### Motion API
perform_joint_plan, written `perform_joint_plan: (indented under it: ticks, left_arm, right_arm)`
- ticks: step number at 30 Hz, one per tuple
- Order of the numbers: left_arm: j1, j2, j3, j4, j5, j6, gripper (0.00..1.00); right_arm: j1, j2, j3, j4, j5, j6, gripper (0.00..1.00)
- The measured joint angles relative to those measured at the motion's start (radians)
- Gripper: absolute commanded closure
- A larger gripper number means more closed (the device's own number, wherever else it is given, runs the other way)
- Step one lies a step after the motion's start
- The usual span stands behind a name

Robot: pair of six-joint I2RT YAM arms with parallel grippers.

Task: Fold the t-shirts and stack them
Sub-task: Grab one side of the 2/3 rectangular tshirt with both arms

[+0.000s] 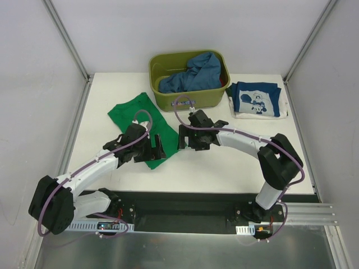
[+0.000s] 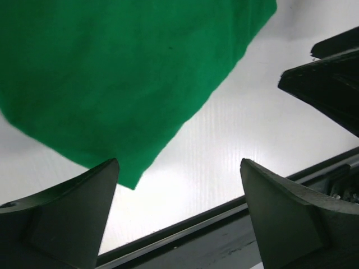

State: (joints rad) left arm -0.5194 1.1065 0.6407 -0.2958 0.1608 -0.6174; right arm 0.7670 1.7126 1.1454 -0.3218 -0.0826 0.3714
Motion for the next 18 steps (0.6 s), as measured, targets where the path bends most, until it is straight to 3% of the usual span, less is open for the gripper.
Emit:
perform_joint_plan:
  ticks: [4, 10, 18]
  left_arm:
    - [-0.055, 0.045, -0.002, 0.037, 0.021, 0.000, 0.36]
    - [-0.138, 0.095, -0.011, 0.021, -0.038, -0.003, 0.49]
    - [-0.185, 0.198, -0.011, -0.061, -0.157, -0.002, 0.52]
  right_arm:
    - [-0.013, 0.002, -0.011, 0.008, -0.001, 0.035, 0.04]
    - [-0.055, 0.043, -0.011, 0.045, -0.019, 0.079, 0.09]
    - [-0.062, 0.109, 0.002, 0.058, -0.066, 0.097, 0.24]
